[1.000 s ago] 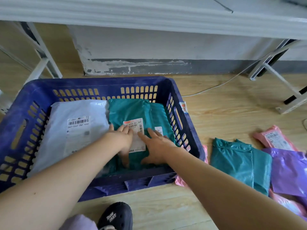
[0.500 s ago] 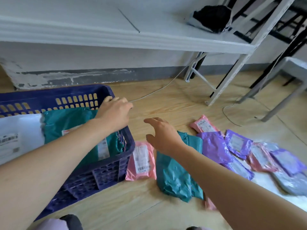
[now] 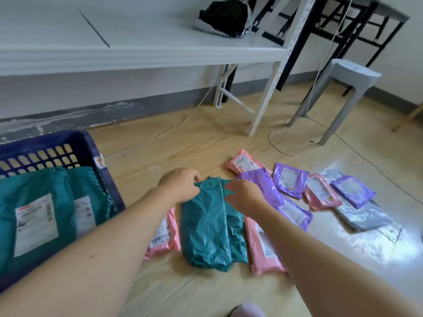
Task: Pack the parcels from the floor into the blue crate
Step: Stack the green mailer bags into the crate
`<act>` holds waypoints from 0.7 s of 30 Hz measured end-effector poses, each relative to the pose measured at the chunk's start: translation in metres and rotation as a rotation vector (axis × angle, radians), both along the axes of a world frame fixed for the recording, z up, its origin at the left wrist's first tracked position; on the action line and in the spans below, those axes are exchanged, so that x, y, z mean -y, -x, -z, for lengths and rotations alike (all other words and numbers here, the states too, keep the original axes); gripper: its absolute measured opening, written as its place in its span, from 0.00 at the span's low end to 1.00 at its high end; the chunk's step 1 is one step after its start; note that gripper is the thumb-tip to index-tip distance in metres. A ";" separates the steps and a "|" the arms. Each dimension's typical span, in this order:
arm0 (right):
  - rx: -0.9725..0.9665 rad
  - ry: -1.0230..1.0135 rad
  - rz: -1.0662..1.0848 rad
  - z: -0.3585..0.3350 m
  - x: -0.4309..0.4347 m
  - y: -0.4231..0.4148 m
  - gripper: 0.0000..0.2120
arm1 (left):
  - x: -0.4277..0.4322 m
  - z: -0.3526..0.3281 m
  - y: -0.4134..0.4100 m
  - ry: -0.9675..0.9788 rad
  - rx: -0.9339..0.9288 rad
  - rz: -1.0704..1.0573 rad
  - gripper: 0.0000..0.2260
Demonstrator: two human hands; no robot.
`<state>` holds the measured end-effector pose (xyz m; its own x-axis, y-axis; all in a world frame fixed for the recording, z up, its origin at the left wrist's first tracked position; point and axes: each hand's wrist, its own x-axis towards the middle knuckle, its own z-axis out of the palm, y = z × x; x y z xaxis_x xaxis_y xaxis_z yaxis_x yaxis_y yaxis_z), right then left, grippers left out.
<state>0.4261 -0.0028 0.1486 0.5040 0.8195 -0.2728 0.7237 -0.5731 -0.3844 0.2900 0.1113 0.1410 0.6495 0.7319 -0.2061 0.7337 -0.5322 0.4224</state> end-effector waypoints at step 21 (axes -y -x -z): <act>-0.561 0.210 0.531 0.173 -0.012 -0.025 0.19 | 0.004 0.139 -0.027 0.320 -0.256 0.081 0.27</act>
<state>0.4506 0.0093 -0.0245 0.5541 0.4115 -0.7236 0.0641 -0.8878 -0.4558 0.3169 0.1077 0.0023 0.6007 0.5536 -0.5768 0.7976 -0.4638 0.3855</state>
